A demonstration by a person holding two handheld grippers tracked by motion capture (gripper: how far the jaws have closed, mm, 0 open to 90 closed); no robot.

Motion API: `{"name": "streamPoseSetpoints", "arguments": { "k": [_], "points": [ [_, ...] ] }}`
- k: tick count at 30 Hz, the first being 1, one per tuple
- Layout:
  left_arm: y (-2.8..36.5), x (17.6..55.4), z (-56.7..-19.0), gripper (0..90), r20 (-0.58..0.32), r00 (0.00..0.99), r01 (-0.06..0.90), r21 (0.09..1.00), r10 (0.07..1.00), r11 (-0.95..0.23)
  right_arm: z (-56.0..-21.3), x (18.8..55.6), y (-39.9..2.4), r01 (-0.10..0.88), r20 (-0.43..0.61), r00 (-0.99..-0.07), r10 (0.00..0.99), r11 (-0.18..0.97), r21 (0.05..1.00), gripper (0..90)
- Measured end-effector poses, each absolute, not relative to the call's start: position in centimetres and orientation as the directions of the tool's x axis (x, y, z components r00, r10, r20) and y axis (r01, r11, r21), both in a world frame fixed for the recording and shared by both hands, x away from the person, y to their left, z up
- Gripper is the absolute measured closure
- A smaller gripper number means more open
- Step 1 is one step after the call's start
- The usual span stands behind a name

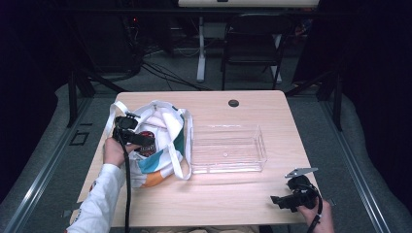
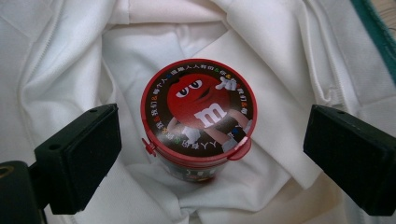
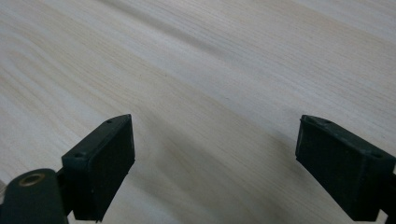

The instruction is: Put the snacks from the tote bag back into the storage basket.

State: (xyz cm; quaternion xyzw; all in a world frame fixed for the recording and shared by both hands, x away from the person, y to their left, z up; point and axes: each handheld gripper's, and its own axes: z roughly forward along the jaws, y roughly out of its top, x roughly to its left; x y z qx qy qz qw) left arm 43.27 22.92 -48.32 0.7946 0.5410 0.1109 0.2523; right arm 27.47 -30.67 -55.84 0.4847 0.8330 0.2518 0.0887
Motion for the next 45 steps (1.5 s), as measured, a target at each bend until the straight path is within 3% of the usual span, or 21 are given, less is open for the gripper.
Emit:
{"name": "streamPoseSetpoints", "arguments": {
  "k": [7,20,45],
  "points": [
    [22.2,44.1,-49.2,8.1,-0.069,0.397,0.817,0.480,0.915,-0.318,-55.8,27.4,-30.6,0.760,0.105,-0.517,0.850,0.399,0.514,11.2],
    [22.2,44.8,-50.5,24.8,-0.052,0.374,0.844,0.433,0.926,-0.317,-55.8,27.5,-30.6,0.758,0.103,-0.524,0.845,0.408,0.510,11.2],
    [22.1,43.8,-49.4,25.7,-0.032,0.426,0.807,0.466,0.904,-0.363,-55.7,27.3,-30.6,0.756,0.102,-0.523,0.846,0.406,0.513,11.2]
  ]
}}
